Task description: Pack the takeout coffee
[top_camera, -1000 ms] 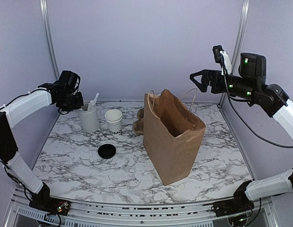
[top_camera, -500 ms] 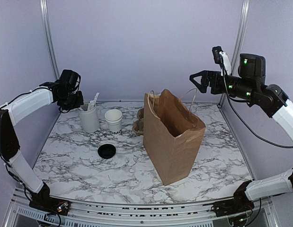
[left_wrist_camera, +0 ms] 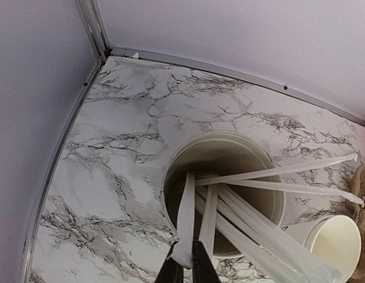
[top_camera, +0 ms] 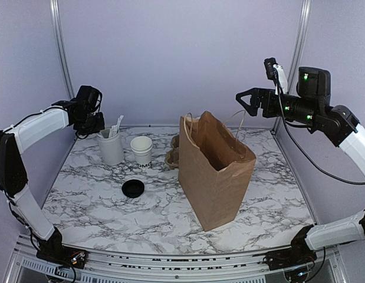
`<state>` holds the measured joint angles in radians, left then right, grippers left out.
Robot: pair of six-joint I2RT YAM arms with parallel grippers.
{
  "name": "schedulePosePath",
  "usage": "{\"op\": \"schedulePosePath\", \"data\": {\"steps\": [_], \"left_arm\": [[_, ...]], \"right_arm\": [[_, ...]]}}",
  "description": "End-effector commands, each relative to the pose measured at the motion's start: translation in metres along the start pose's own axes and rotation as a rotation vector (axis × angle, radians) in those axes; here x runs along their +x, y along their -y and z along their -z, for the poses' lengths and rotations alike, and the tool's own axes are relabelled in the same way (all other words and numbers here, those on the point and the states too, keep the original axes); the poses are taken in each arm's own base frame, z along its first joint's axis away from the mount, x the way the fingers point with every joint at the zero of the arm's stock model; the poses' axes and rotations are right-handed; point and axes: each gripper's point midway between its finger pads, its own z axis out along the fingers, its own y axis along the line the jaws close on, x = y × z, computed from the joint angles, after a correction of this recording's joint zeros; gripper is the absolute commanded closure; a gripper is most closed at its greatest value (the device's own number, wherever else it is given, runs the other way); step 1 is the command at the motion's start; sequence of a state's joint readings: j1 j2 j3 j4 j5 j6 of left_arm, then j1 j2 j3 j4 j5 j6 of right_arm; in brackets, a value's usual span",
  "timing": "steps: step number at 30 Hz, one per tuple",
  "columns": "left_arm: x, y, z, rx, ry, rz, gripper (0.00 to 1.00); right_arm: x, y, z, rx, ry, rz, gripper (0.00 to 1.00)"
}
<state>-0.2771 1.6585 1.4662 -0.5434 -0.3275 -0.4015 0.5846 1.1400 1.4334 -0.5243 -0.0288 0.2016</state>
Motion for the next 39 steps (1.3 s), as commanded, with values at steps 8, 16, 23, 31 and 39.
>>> {"op": "schedulePosePath", "data": {"steps": [8, 16, 23, 31, 39], "left_arm": [[-0.013, -0.003, -0.005, -0.029, 0.019, -0.018, 0.86], [-0.014, -0.005, -0.014, -0.048, 0.013, -0.023, 0.83], [-0.018, -0.005, -0.017, -0.06, 0.02, -0.035, 0.83], [-0.027, -0.002, -0.026, -0.061, 0.028, -0.039, 0.75], [-0.035, 0.001, -0.036, -0.057, 0.041, -0.043, 0.75]], "right_arm": [[-0.009, -0.001, 0.005, -0.013, 0.028, -0.012, 0.0], [-0.009, -0.002, 0.004, -0.017, 0.026, -0.012, 0.0], [-0.009, -0.002, 0.006, -0.018, 0.026, -0.014, 0.0], [-0.007, -0.002, 0.007, -0.02, 0.021, -0.015, 0.0], [-0.006, -0.003, 0.007, -0.022, 0.016, -0.017, 0.0]]}}
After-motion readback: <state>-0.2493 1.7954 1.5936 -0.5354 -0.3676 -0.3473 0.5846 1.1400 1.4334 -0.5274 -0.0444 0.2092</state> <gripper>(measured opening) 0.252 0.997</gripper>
